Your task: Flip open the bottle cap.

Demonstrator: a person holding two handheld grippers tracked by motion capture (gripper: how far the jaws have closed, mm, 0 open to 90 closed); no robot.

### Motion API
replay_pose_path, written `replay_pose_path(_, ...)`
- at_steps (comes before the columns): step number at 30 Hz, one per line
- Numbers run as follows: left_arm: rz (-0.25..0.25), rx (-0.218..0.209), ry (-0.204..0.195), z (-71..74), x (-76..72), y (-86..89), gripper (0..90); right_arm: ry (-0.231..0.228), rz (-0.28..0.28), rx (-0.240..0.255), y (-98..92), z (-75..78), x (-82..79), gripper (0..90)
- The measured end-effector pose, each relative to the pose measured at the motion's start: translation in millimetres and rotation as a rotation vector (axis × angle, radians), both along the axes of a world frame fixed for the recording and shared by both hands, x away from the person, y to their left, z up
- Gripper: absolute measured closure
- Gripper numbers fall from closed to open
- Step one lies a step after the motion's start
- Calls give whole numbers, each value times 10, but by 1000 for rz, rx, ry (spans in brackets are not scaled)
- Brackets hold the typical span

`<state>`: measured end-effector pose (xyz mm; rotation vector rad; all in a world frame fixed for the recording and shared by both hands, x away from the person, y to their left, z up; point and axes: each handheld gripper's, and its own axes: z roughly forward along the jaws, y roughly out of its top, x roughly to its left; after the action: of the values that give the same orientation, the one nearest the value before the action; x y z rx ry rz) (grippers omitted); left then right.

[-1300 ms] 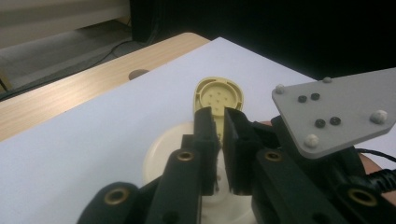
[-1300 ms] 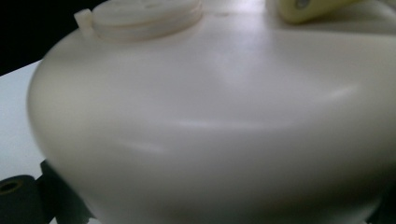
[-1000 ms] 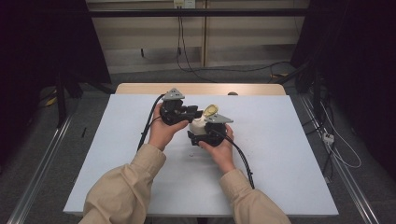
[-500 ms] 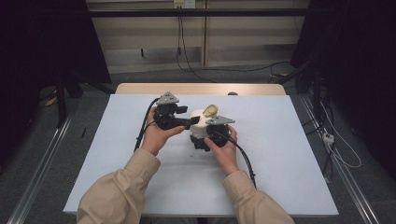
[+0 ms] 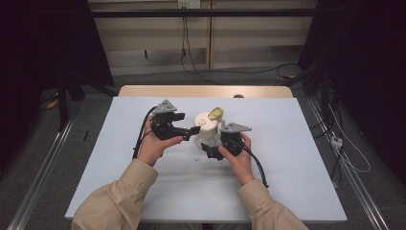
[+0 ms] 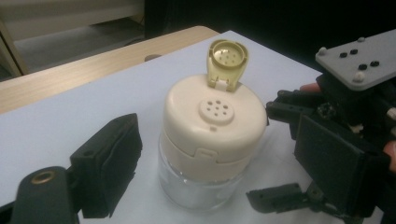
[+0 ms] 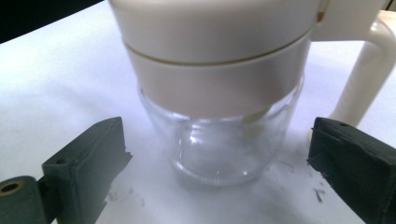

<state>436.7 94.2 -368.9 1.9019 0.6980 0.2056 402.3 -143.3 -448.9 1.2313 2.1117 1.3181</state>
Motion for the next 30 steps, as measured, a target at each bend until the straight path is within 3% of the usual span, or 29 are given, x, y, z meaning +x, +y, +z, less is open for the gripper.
replay_pose_path(15,13,-4,18,-229,-180,335,130,-21,38,20,-277,94,-271,36)
replay_pose_path(30,43,-19,32,-455,-362,657,129,-21,54,3,-482,42,-485,35)
